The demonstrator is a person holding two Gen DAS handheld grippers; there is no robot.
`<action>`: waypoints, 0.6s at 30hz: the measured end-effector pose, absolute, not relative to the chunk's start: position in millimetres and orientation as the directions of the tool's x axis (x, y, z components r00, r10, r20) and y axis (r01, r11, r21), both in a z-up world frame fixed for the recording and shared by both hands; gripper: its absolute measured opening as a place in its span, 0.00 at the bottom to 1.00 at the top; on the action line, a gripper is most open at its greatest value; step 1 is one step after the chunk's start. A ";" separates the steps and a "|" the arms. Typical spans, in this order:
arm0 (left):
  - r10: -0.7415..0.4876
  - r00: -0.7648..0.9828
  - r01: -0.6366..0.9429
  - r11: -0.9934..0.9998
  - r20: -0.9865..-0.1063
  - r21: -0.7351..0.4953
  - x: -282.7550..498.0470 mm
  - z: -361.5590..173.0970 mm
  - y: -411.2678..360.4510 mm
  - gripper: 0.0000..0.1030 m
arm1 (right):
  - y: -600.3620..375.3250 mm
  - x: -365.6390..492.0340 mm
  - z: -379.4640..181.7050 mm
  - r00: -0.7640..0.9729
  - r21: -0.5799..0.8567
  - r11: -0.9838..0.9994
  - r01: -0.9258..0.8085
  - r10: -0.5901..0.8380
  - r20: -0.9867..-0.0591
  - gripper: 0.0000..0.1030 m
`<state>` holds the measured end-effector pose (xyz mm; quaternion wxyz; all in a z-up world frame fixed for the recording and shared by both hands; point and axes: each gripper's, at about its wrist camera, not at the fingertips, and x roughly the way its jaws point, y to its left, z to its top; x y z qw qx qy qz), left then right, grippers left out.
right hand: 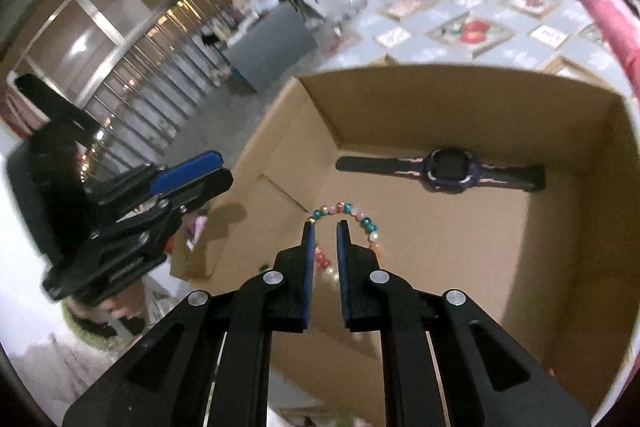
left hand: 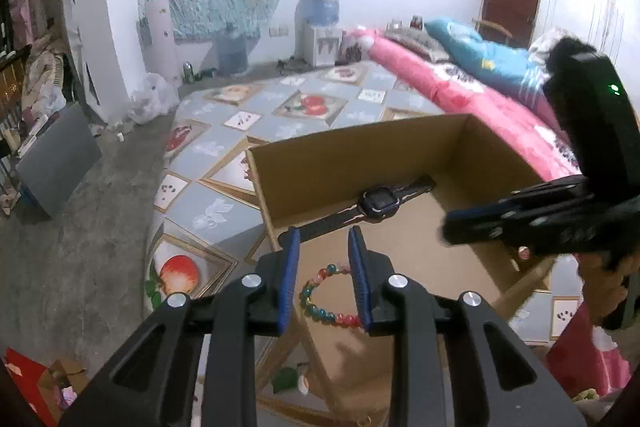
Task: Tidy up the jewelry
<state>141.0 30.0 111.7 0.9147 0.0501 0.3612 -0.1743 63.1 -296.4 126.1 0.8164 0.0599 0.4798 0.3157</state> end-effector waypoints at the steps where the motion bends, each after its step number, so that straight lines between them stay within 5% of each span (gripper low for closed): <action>1: -0.293 0.687 0.357 0.933 -0.665 -0.043 132.1 113.4 33.9 0.24 | -300.6 55.6 130.4 0.351 0.400 0.788 -0.468 0.581 -0.734 0.11; 9: -0.320 0.743 0.333 0.939 -0.588 -0.091 67.4 102.4 65.0 0.40 | -340.4 -27.3 125.1 0.393 0.399 0.765 -0.505 0.615 -0.683 0.15; 18: -0.263 0.707 0.317 0.948 -0.656 -0.039 57.6 60.2 58.4 0.45 | -342.8 -34.5 76.9 0.414 0.373 0.855 -0.361 0.505 -0.757 0.17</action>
